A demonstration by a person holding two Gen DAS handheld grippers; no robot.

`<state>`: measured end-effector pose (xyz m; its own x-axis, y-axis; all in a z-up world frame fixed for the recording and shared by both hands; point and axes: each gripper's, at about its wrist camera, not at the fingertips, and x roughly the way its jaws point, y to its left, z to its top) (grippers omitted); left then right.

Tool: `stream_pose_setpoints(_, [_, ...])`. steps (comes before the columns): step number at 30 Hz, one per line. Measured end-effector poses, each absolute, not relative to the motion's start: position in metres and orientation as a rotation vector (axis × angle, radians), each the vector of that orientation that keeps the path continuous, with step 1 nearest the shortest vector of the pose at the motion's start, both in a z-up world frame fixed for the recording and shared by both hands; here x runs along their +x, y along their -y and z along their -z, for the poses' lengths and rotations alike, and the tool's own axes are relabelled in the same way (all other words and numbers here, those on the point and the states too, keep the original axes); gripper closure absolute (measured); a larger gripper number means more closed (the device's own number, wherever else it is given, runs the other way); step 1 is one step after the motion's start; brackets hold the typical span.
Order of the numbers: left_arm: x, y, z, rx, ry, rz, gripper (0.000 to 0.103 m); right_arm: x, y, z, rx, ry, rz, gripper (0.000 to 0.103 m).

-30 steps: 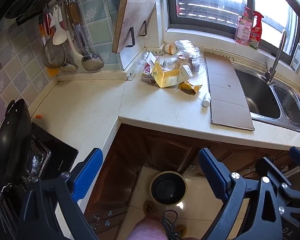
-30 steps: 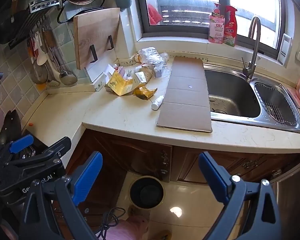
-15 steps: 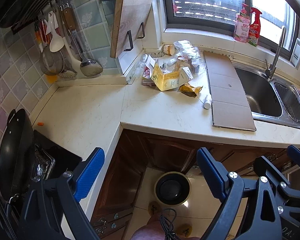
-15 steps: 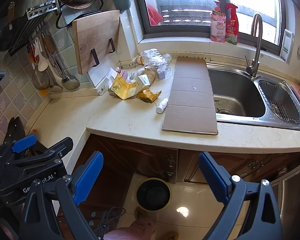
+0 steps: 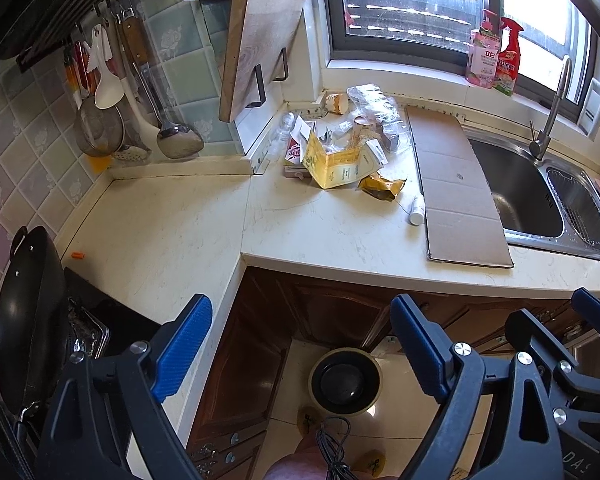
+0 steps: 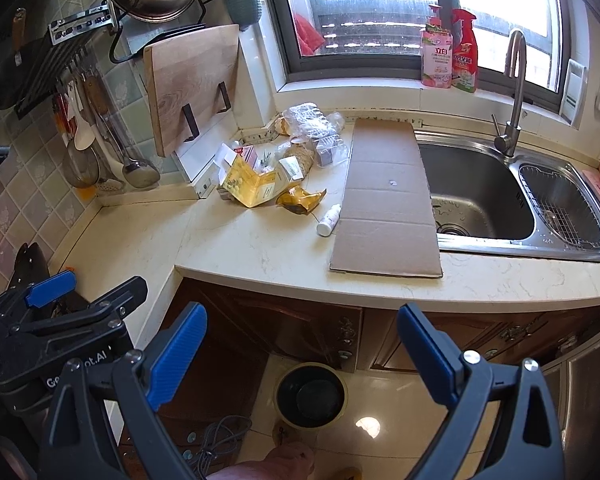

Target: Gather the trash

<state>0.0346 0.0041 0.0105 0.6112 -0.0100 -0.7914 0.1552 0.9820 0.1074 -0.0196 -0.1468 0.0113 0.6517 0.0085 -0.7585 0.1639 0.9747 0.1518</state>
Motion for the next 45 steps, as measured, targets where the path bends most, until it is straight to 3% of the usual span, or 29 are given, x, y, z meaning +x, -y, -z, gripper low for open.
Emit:
stream_pose_setpoints(20, [0.042,0.001,-0.005,0.174,-0.93,0.103,0.014,-0.016,0.15,-0.007,0.225,-0.88,0.098,0.006])
stream_pose_setpoints(33, [0.095,0.003,0.0,0.16,-0.957,0.219,0.013,0.016,0.151,-0.002,0.238,-0.869,0.11,0.008])
stream_pose_setpoints(45, [0.228,-0.025,0.029,-0.033,-1.015,0.274,0.013,0.093,0.182,0.029,0.395,-0.961,0.098,0.027])
